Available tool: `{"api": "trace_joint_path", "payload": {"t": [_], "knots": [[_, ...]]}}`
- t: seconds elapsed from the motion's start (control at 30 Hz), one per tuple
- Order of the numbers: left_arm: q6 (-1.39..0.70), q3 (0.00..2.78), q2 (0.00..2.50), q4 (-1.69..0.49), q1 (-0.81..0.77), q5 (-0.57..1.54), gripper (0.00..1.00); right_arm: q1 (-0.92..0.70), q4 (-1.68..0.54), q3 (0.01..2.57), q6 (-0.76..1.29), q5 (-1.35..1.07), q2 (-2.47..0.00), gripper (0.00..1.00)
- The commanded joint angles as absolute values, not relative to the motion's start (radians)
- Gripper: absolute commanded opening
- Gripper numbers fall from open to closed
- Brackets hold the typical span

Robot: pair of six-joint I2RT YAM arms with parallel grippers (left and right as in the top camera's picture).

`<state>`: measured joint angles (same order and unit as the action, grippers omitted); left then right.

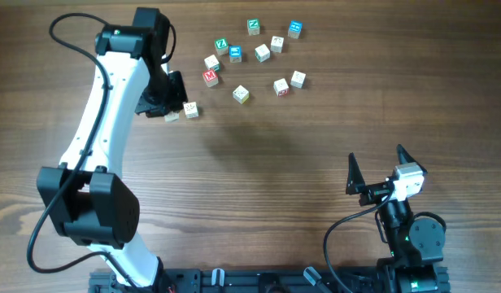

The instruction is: Form a tower

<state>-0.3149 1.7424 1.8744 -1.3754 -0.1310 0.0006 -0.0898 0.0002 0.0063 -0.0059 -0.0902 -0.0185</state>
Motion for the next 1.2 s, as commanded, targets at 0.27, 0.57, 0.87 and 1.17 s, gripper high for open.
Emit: {"api": "trace_joint_path", "payload": {"t": [0.27, 0.57, 0.87, 1.17], "knots": [[-0.295, 1.411, 1.872, -1.034, -0.134, 0.062, 0.31, -0.086, 0.006, 0.005, -0.019, -0.106, -0.014, 1.0], [-0.295, 1.325, 1.88, -0.933, -0.134, 0.063, 0.27, -0.086, 0.006, 0.005, -0.02, -0.105, -0.014, 1.0], [-0.295, 1.325, 1.881, -0.916, -0.134, 0.063, 0.16, -0.086, 0.006, 0.005, -0.02, -0.106, -0.014, 1.0], [-0.295, 1.325, 1.881, -0.916, -0.134, 0.063, 0.34, -0.086, 0.006, 0.005, -0.02, -0.106, -0.014, 1.0]]}}
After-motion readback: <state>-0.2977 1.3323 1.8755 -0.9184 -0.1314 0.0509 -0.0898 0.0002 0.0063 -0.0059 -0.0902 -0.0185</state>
